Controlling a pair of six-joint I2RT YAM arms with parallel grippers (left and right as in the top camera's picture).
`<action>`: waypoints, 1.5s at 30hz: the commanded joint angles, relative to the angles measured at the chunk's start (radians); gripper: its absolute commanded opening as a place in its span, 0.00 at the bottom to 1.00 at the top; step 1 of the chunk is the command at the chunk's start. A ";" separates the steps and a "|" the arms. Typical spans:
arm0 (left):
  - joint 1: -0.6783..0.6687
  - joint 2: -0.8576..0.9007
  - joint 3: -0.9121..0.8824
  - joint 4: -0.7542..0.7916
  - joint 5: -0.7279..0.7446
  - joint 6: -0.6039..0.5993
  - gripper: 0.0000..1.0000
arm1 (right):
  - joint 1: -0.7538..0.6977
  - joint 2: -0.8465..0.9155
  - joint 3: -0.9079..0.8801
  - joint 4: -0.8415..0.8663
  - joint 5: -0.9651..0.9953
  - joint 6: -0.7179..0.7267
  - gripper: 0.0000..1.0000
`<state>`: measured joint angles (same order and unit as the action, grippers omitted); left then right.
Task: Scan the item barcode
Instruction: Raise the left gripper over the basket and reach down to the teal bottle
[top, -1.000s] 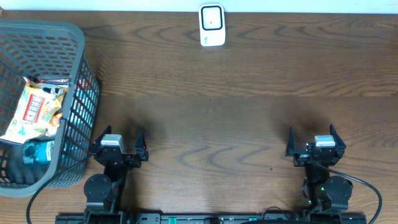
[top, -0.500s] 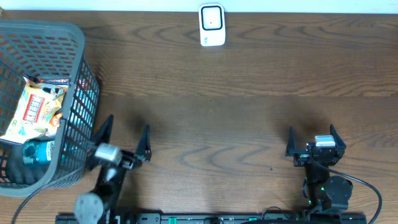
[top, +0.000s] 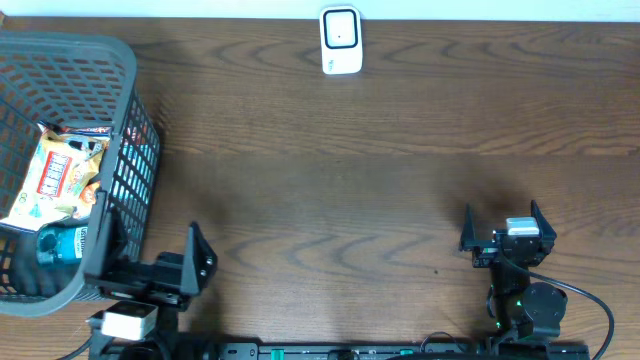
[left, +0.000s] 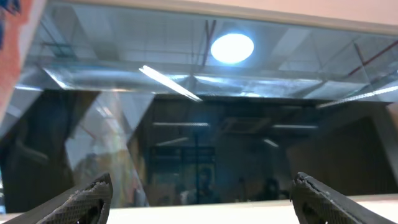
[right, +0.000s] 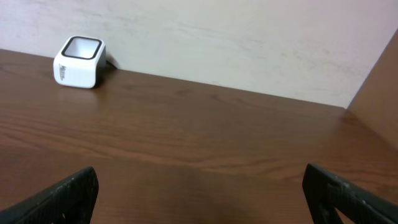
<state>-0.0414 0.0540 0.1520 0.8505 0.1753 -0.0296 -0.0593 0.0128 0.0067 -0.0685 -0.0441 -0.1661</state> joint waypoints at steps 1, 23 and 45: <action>-0.004 0.081 0.125 0.012 -0.050 0.080 0.91 | 0.010 -0.002 -0.001 -0.003 0.012 -0.007 0.99; -0.003 0.890 1.258 -0.884 -0.107 0.168 0.91 | 0.010 -0.002 -0.001 -0.003 0.012 -0.007 0.99; 0.003 0.903 1.292 -1.530 -0.416 0.168 0.91 | 0.010 -0.002 -0.001 -0.003 0.012 -0.007 0.99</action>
<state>-0.0410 0.9600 1.4334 -0.7147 -0.1913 0.1318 -0.0593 0.0128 0.0067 -0.0685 -0.0364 -0.1661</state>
